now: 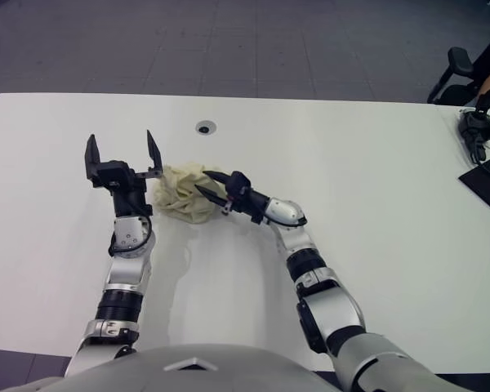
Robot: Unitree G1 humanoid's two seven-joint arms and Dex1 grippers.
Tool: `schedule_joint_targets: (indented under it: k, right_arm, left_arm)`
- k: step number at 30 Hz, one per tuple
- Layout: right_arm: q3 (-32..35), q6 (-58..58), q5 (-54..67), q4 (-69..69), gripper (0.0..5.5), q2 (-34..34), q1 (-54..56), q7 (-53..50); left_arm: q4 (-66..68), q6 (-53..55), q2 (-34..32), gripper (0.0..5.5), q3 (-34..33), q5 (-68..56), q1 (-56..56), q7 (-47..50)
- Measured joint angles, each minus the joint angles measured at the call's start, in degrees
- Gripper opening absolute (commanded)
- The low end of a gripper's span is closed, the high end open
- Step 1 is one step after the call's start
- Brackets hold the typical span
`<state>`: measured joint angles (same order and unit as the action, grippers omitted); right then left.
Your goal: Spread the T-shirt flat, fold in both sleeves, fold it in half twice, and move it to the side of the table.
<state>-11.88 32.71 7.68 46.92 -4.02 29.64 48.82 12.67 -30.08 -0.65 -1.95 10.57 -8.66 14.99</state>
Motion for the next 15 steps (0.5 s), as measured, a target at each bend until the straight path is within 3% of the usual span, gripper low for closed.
schedule_joint_targets:
  k: [6, 15]
  right_arm:
    - [0.2, 1.0, -0.9, 0.5, 0.09, 0.4, 0.4, 0.2]
    - [1.7, 2.0, -0.5, -6.6, 0.02, -1.4, 0.2, 0.3]
  left_arm:
    - [0.0, 0.0, 0.0, 5.4, 0.0, 0.0, 0.0, 0.0]
    - [0.2, -0.1, -0.2, 5.4, -0.1, 0.0, 0.0, 0.2]
